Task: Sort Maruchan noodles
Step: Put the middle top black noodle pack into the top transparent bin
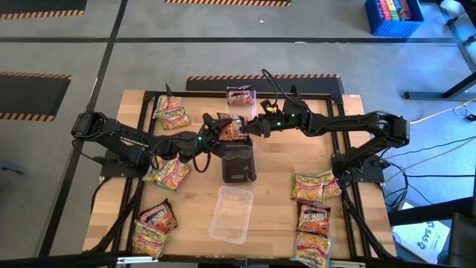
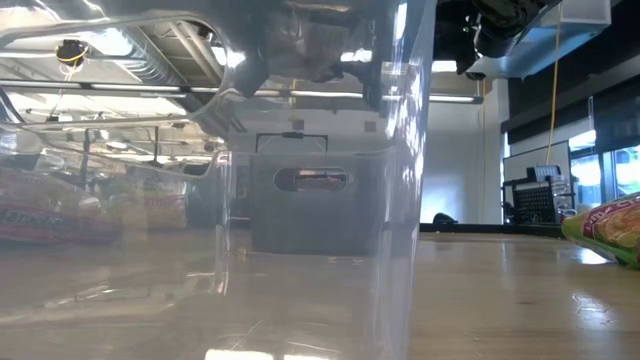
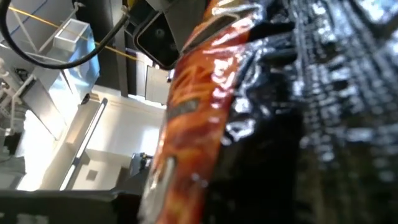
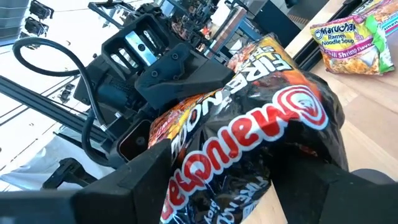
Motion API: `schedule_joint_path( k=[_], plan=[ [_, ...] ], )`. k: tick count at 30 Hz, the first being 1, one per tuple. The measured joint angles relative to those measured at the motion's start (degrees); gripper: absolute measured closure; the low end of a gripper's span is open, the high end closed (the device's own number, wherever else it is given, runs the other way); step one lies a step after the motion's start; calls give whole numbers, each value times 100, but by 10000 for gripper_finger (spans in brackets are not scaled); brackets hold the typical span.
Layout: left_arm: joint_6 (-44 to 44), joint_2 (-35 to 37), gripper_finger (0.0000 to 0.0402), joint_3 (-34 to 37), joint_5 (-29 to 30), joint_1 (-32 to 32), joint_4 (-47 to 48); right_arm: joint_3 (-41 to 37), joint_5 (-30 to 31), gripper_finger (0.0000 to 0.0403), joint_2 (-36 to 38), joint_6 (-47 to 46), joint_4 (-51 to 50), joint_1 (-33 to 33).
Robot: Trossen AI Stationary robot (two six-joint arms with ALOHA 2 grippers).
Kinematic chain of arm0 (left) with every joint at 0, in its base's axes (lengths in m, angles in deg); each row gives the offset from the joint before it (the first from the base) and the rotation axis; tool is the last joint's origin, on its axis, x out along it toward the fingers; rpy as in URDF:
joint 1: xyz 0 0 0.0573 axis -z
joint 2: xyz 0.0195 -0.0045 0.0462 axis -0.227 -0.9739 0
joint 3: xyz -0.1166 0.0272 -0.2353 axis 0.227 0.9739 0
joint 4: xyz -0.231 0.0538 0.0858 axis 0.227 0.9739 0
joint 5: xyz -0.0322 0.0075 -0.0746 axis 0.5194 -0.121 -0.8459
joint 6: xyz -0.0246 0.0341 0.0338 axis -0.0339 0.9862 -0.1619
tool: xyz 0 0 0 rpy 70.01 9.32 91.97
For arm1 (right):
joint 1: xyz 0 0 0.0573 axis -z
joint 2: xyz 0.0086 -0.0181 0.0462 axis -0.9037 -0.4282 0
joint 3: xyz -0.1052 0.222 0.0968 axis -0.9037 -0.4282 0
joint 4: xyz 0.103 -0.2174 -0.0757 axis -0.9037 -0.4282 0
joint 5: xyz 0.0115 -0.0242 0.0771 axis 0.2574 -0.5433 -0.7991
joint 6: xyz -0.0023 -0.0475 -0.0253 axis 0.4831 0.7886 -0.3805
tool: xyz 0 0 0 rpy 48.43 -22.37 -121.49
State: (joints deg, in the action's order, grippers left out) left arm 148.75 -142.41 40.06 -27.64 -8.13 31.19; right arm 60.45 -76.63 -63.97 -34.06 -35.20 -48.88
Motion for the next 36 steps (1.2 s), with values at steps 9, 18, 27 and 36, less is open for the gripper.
schedule_joint_path(
  k=[9,18,27,36],
  plan=[
    [-115,-90,232,0,-406,-158,13,-7,146,192,-160,184,106,-28],
    [196,-59,231,11,39,2,14,-7,196,285,-270,275,307,-38],
    [145,-57,231,0,147,32,24,-7,196,280,-275,282,398,-37],
    [-55,-56,230,-2,132,29,52,-7,191,279,-275,279,401,-37]
  ],
)
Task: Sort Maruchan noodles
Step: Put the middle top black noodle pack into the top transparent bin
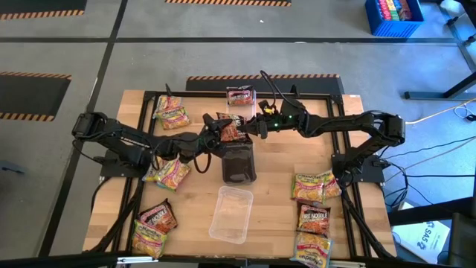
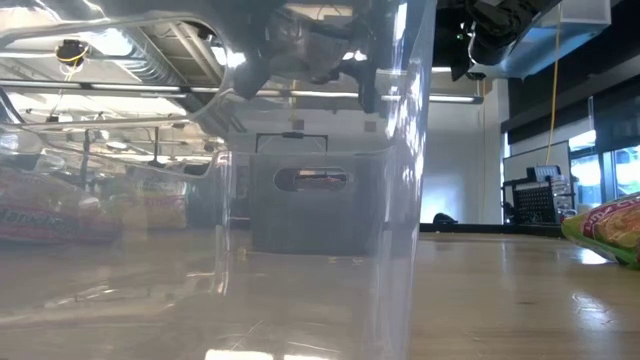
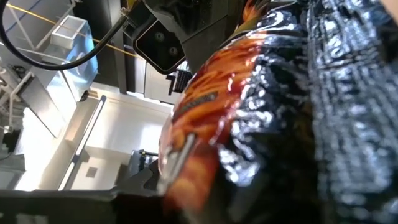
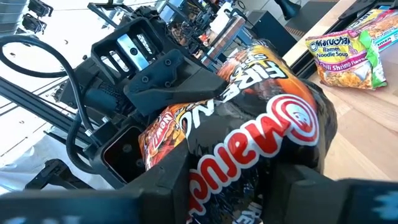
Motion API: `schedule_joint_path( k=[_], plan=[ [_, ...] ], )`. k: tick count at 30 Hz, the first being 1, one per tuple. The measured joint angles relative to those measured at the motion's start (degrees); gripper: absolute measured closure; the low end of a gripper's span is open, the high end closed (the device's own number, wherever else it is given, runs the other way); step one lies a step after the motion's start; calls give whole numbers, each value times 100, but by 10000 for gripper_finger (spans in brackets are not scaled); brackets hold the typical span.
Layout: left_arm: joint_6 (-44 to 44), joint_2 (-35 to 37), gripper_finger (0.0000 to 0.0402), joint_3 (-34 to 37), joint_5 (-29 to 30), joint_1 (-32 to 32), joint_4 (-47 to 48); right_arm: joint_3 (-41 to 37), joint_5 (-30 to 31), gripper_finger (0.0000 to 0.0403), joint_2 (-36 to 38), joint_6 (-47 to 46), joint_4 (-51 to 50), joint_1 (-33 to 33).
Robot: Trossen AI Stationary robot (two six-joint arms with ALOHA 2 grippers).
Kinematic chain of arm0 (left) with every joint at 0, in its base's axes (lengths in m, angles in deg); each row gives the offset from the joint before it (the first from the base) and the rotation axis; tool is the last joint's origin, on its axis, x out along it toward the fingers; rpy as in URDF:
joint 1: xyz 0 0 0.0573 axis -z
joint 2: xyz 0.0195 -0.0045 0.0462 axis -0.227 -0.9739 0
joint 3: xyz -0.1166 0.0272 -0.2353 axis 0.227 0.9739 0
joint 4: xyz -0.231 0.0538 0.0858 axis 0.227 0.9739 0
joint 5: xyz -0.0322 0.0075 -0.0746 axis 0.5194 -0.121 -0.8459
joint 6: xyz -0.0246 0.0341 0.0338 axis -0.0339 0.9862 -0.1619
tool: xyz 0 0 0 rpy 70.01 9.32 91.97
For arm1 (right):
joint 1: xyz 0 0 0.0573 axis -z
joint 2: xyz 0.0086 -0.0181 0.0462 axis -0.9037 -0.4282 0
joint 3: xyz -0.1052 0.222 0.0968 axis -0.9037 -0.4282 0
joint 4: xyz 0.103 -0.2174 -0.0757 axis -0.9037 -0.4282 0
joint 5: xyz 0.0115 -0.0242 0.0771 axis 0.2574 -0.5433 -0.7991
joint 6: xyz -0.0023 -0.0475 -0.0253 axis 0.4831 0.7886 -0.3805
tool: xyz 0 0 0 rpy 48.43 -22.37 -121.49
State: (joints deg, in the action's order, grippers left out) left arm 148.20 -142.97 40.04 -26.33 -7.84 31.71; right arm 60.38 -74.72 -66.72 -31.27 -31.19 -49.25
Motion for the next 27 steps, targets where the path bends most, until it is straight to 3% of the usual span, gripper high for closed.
schedule_joint_path(
  k=[14,27],
  plan=[
    [-449,-5,144,0,372,194,-281,13,-22,279,7,40,109,-11],
    [-1073,104,138,-7,777,559,-94,15,-199,279,9,36,205,-9]
  ],
)
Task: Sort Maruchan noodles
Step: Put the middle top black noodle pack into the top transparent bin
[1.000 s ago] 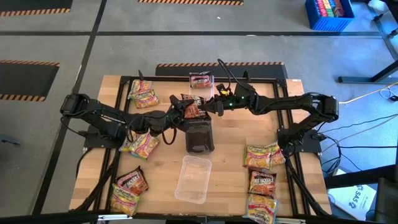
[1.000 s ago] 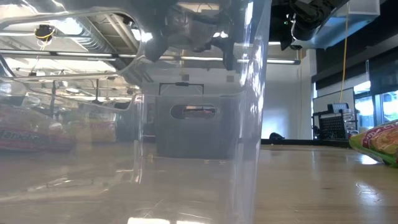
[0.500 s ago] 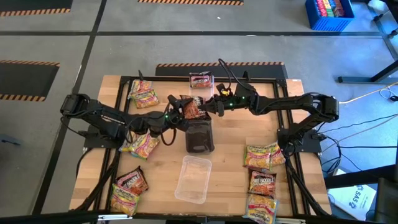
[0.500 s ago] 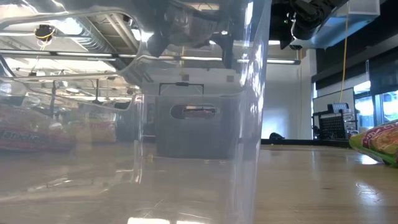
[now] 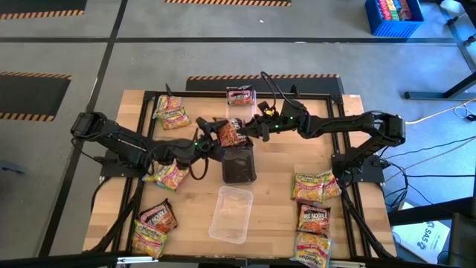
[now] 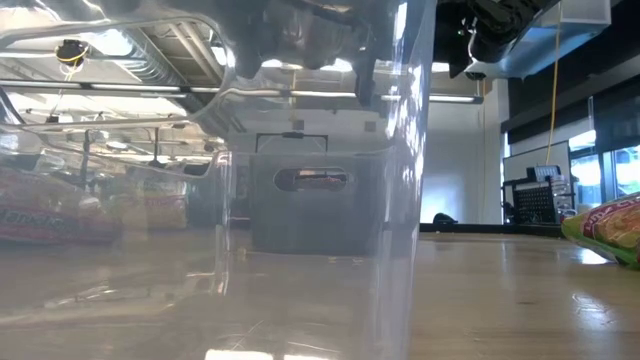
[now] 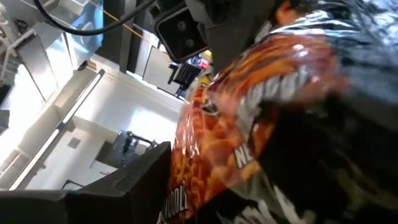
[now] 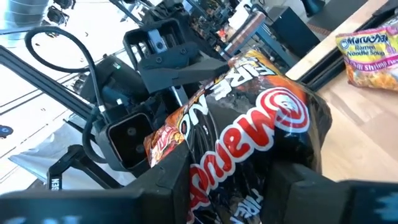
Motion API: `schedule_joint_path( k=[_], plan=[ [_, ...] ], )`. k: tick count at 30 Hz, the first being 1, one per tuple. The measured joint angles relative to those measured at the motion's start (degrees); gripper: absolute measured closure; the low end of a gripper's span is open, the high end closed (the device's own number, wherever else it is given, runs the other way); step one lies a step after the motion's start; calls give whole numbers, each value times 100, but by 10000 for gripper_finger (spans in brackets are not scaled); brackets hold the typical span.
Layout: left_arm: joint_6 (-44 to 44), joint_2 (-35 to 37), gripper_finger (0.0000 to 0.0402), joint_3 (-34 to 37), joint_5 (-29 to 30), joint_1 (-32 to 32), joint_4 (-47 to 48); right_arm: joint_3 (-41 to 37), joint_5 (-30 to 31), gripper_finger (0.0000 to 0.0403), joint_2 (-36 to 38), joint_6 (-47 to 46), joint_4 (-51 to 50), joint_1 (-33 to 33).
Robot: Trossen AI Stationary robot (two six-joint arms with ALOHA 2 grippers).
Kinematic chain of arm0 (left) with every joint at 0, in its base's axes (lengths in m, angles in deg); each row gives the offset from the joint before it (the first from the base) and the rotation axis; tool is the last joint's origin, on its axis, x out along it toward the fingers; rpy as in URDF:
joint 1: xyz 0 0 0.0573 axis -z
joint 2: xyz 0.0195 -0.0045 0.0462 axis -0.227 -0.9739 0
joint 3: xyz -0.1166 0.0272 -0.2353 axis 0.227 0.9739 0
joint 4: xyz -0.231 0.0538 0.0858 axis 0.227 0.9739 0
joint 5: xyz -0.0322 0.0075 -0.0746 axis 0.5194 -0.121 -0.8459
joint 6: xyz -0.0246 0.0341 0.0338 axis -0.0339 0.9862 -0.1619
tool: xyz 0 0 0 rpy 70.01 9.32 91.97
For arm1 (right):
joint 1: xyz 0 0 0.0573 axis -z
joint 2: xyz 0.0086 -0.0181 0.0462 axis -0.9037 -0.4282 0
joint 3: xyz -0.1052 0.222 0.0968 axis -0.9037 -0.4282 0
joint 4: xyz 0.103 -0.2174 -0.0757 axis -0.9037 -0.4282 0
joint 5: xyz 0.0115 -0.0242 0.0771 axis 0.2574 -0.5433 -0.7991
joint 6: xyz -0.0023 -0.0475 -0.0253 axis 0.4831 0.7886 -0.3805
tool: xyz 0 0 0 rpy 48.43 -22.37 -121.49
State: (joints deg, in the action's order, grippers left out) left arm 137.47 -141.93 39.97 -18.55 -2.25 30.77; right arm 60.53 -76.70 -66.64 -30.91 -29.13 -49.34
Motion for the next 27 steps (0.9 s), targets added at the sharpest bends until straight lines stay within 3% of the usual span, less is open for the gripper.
schedule_joint_path(
  k=[7,14,18,22,27],
  plan=[
    [-428,345,137,0,309,221,767,0,5,279,55,67,12,162],
    [-1727,1206,137,0,-182,295,2457,0,31,288,55,167,28,343],
    [-2740,1693,137,2,-1136,290,3655,0,-18,309,55,292,22,523],
    [-3424,1982,136,5,-2039,290,4264,-2,-32,325,55,313,17,694],
    [-3645,2014,136,7,-2500,291,4429,-2,-70,341,55,467,-32,810]
  ],
)
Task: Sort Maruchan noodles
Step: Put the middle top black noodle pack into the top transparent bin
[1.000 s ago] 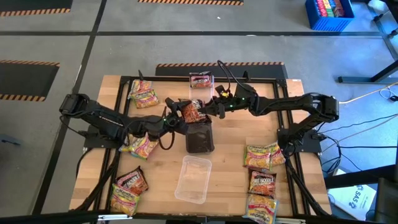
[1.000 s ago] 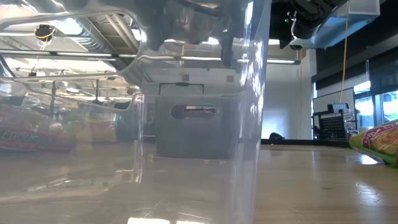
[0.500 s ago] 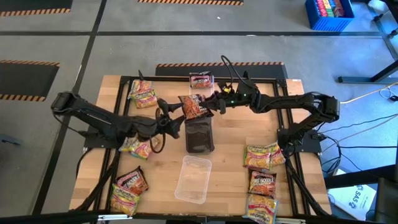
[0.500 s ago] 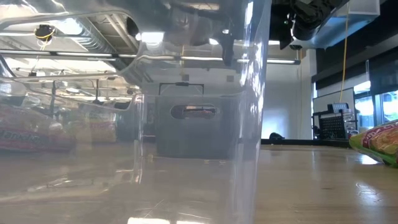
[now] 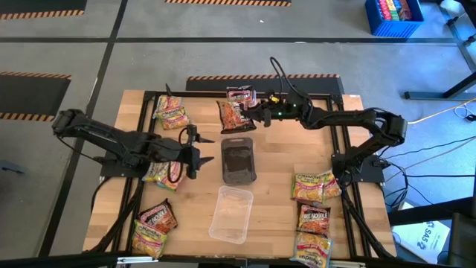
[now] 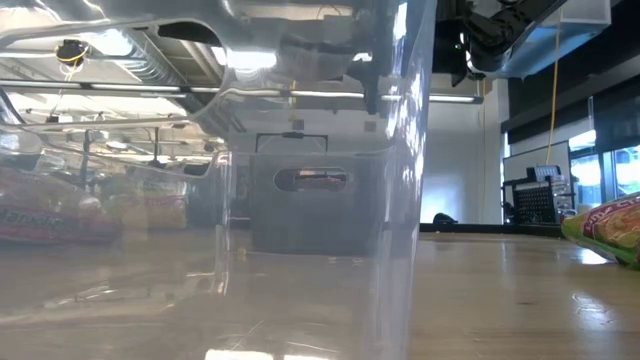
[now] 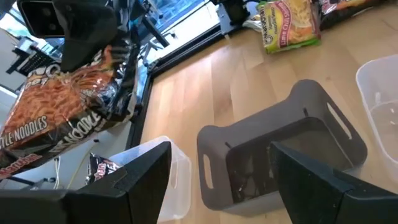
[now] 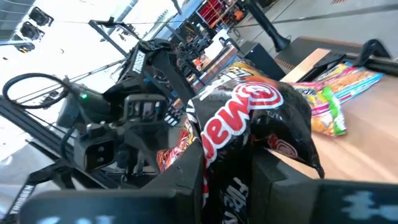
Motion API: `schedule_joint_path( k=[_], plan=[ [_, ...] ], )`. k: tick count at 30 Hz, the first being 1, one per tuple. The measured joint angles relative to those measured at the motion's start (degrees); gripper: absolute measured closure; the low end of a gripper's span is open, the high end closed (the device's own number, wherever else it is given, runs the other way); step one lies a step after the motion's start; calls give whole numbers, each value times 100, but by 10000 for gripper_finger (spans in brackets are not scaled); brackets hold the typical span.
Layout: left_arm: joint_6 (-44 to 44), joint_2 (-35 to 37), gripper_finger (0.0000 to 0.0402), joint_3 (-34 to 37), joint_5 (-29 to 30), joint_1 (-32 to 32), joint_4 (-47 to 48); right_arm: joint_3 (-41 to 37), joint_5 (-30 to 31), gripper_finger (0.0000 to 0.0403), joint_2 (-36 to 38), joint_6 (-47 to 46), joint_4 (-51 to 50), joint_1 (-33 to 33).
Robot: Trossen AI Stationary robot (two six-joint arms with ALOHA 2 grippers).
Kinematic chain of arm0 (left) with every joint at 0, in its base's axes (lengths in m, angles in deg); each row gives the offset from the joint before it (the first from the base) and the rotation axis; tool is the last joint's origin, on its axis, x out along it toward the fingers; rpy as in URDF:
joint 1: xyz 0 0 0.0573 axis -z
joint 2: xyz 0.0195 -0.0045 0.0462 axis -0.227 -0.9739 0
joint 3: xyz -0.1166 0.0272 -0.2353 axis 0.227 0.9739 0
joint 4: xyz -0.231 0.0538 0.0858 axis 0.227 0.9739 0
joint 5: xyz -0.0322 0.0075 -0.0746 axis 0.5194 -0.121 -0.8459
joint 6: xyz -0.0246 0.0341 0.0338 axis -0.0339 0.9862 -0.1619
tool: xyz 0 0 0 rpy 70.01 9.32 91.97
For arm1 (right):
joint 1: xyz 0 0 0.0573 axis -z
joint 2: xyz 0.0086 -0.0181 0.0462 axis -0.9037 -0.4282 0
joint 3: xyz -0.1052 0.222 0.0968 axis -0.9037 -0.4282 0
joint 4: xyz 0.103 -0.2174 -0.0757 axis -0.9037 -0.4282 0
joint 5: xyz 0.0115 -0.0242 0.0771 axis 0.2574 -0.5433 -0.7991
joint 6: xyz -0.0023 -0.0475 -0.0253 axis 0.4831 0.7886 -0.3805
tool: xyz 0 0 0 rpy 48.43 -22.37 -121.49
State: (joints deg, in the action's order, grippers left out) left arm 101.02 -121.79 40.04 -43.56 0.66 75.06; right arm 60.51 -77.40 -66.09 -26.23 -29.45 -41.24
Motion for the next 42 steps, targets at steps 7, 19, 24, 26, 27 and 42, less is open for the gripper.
schedule_joint_path(
  k=[7,19,24,26,27,42],
  plan=[
    [-68,-53,137,0,3,-4,49,-2,-140,364,0,365,-97,-2],
    [-387,-49,137,0,3,-4,295,-4,-243,361,21,1295,-150,211],
    [-589,-46,137,145,-340,-4,301,-4,-196,360,55,2172,-324,416],
    [-604,-49,137,356,-532,-4,77,-4,-183,359,59,2553,-515,505],
    [-605,-49,137,479,-631,-2,-99,-4,-181,359,59,2726,-627,545],
    [-213,-49,137,2278,-545,-17,-3861,1537,866,359,63,5099,-3914,737]
  ],
)
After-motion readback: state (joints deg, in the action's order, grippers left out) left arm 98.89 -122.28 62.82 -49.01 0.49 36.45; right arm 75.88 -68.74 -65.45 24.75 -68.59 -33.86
